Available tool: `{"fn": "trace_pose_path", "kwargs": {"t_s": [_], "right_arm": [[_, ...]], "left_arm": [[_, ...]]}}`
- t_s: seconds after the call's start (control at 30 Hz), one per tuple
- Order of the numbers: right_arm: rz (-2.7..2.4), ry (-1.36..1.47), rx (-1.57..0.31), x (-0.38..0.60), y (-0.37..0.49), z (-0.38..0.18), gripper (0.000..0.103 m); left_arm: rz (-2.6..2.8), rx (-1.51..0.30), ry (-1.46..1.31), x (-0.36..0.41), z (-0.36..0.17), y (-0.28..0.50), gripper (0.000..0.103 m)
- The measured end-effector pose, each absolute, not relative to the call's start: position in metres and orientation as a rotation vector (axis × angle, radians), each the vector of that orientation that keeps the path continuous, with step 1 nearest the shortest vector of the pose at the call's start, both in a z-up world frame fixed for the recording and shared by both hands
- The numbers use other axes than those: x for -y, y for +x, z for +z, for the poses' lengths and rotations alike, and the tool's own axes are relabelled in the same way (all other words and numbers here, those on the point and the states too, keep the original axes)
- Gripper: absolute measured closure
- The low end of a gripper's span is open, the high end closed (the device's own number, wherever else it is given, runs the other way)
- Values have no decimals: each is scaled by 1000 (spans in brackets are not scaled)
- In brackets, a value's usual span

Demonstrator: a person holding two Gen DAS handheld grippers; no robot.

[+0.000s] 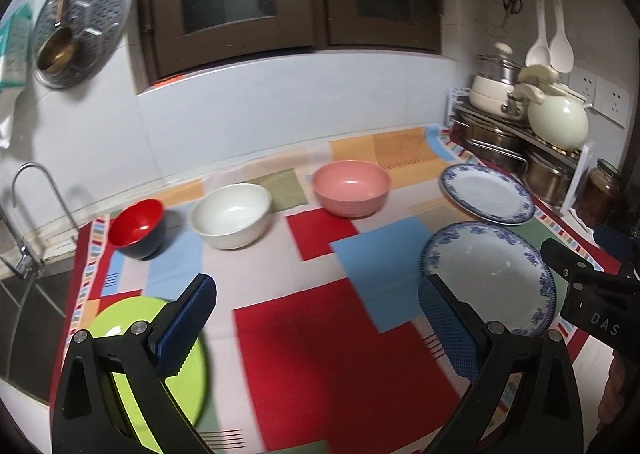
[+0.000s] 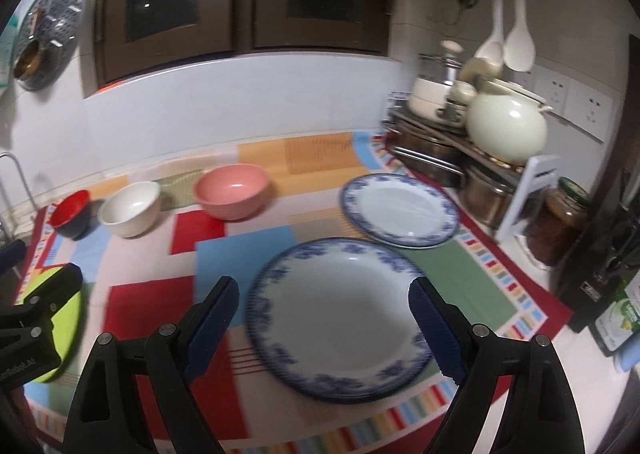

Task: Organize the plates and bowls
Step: 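Move both grippers to the rim of the large blue-rimmed white plate, then close both grippers on the rim of the large blue-rimmed plate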

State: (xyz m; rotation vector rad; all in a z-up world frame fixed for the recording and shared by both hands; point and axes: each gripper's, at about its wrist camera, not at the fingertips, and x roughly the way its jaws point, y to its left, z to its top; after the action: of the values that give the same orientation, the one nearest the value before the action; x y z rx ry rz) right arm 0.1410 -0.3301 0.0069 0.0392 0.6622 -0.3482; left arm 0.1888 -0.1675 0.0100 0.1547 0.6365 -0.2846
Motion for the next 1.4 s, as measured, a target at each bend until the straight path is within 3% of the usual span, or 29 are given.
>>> {"fn": "trace_pose_path", "kwargs": {"t_s": [0.47,0.93,1.07,1.4], "right_arm": [[-475,149,-743,417,149,-34,16],[-516,204,-846,459,171,-82,17],[-515,213,-868,466,176,-92,22],[-513,241,-911,478,184,-108,37]], "left_arm": [[-382,-740,218,248,-34,223,2],[-439,-856,243,293,-86,260,12],[-455,-877,259,302,-96,266,15],[-501,-936,269,313,-112,274,37]]}}
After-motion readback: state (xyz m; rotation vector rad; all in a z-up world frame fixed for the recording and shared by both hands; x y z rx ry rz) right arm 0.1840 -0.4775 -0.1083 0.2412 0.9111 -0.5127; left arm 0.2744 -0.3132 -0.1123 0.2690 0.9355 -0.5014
